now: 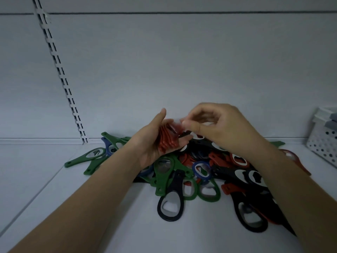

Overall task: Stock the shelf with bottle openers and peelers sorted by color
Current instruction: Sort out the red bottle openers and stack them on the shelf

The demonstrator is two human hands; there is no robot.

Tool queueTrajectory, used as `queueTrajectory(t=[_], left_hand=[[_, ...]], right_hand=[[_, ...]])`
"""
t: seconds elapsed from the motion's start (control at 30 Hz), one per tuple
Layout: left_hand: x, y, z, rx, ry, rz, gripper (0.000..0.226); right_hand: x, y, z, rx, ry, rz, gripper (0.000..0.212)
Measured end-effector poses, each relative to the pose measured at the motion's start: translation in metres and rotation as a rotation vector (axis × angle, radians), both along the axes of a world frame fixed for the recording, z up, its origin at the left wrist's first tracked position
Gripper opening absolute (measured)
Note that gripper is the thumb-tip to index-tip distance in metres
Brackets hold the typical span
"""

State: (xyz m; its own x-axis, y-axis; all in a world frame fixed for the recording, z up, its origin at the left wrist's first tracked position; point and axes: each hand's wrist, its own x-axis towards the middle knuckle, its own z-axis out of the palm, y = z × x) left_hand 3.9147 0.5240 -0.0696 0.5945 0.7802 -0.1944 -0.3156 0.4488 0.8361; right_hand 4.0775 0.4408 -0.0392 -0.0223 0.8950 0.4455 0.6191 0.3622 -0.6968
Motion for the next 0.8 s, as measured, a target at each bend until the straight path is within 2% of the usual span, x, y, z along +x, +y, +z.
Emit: queueTrajectory(t=[0.03,0.1,0.2,0.27,0.33,0.4,0.5,0.6,0.8], left_hand=[[0.000,0.000,-0.001,0.002,-0.007,0.021,0.043],[-0.002,0.003,-0.003,0.023,-0.018,0.126,0.027],[-0.007,0.006,-0.002,0.096,-0.003,0.187,0.021],[-0.009,0.006,-0.001,0.120,0.019,0.164,0.028],[-0.010,0.005,0.001,0.134,0.031,0.096,0.033],[-0.009,0.003,0.001,0.159,0.017,0.016,0.038],[-0.006,0.000,-0.002,0.273,0.033,-0.059,0.044],[-0.003,-0.004,-0.005,0.341,0.092,-0.077,0.035],[-0.001,-0.004,-0.012,0.417,0.166,-0.102,0.034]], right_hand=[[-0.001,-0.001,0.000,-0.008,-0.061,0.018,0.028],[0.003,-0.002,0.004,0.060,-0.066,-0.030,0.034],[0.019,0.000,0.006,0.068,-0.048,-0.160,0.017],[0.025,0.003,0.004,-0.084,-0.222,-0.189,0.009],[0.028,0.005,0.001,-0.210,-0.400,-0.220,0.012],[0.031,0.001,0.002,-0.332,-0.482,-0.259,0.016],[0.033,-0.006,0.002,-0.555,-0.631,-0.297,0.034],[0.026,-0.003,-0.004,-0.621,-0.768,-0.302,0.051],[0.024,0.000,-0.007,-0.604,-0.714,-0.222,0.032]])
